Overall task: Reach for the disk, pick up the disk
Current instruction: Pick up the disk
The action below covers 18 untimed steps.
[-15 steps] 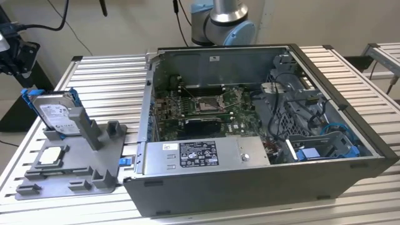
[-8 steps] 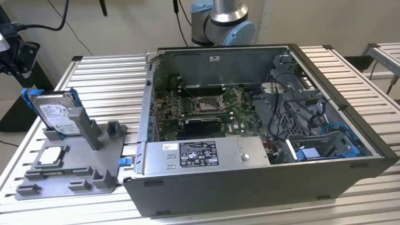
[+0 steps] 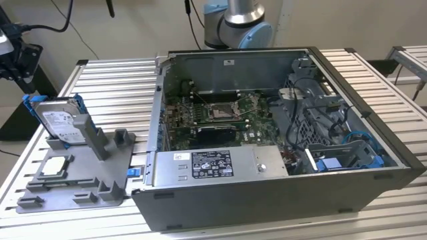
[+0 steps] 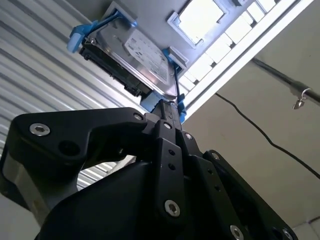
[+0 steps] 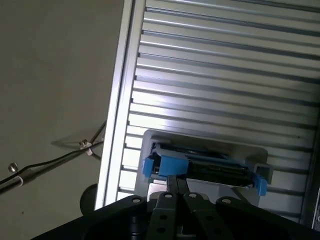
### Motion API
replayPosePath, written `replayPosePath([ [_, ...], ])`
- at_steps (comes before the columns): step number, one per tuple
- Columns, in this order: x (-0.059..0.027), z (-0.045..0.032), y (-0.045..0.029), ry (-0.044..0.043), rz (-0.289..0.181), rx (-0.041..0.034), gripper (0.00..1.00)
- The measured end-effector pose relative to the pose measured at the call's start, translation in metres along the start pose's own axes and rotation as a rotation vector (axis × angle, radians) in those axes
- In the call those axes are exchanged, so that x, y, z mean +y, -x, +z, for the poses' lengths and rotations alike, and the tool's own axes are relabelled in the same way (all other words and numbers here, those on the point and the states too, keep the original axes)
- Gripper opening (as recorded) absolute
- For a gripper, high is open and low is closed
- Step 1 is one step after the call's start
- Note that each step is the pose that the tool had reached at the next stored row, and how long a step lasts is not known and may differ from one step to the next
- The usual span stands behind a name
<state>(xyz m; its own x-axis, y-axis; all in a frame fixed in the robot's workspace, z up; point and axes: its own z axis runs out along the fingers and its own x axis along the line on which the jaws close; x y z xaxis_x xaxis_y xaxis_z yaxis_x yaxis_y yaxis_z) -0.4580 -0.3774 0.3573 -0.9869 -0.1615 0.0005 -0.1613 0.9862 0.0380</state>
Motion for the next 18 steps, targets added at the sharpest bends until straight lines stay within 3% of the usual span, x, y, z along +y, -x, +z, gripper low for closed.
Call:
replayPosePath([
  [4,0.0,0.0,0.0,0.0,-0.069,0.0026,0.0],
  [11,0.0,0.0,0.0,0.0001,-0.086,0.0033,0.0],
  [18,0.0,0.0,0.0,0.0,-0.211,0.0079,0.0],
])
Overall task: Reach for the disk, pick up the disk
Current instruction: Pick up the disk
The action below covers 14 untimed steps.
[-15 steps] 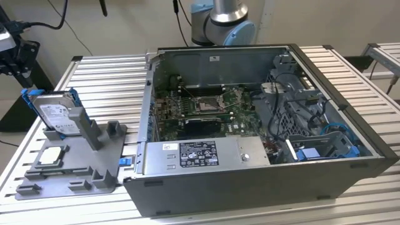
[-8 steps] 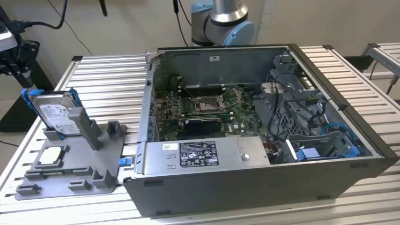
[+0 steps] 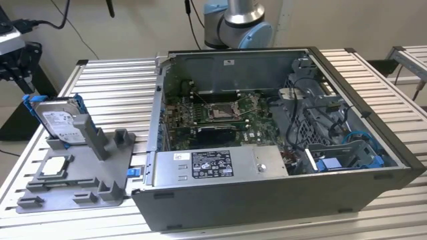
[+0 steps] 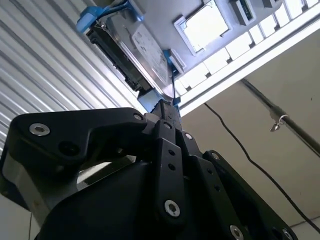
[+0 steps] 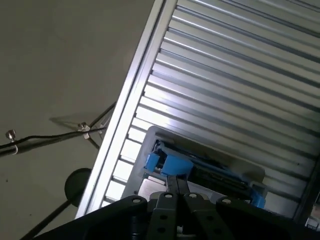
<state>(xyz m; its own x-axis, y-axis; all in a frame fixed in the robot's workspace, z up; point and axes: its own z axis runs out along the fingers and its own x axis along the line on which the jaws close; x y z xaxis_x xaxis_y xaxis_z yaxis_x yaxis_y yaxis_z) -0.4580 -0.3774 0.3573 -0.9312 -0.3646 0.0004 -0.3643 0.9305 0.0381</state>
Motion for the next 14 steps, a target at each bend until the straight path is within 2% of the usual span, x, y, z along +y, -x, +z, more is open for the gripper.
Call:
replayPosePath([
  [14,0.0,0.0,0.0,-0.0001,-0.256,0.0098,0.0],
])
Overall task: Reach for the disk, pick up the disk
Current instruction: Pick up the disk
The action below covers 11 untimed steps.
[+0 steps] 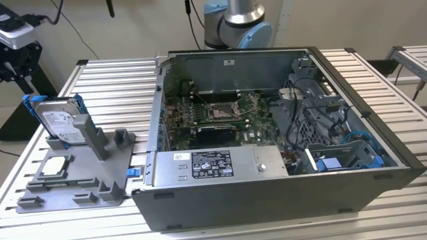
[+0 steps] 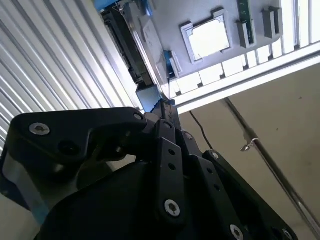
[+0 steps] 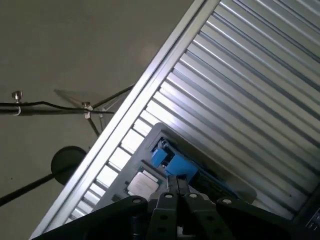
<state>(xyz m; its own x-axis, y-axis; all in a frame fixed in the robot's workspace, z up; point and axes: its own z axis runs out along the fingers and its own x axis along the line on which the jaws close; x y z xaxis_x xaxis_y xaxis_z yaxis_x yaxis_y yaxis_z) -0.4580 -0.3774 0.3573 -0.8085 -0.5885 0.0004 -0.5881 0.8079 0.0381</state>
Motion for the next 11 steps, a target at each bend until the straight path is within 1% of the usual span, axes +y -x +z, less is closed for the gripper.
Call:
replayPosePath([
  [11,-0.0001,0.0,0.0,-0.0001,-0.2,0.0076,0.0],
])
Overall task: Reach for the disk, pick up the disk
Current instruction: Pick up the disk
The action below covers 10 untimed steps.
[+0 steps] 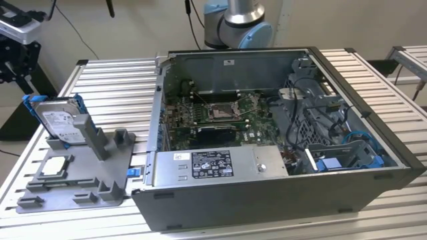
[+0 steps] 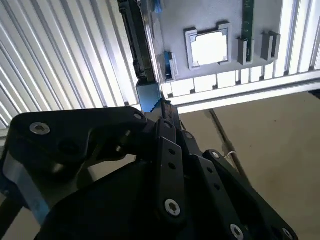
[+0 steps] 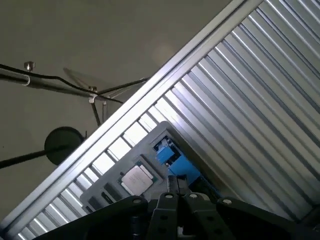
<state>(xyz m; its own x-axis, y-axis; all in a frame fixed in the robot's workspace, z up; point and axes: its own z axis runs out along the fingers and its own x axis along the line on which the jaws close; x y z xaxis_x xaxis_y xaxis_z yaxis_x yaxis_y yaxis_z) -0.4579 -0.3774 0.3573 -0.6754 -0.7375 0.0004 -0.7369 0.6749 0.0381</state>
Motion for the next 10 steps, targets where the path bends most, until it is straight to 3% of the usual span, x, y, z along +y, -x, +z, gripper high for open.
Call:
replayPosePath([
  [10,-0.0005,0.0001,0.0006,0.0003,-0.162,0.0058,0.0],
])
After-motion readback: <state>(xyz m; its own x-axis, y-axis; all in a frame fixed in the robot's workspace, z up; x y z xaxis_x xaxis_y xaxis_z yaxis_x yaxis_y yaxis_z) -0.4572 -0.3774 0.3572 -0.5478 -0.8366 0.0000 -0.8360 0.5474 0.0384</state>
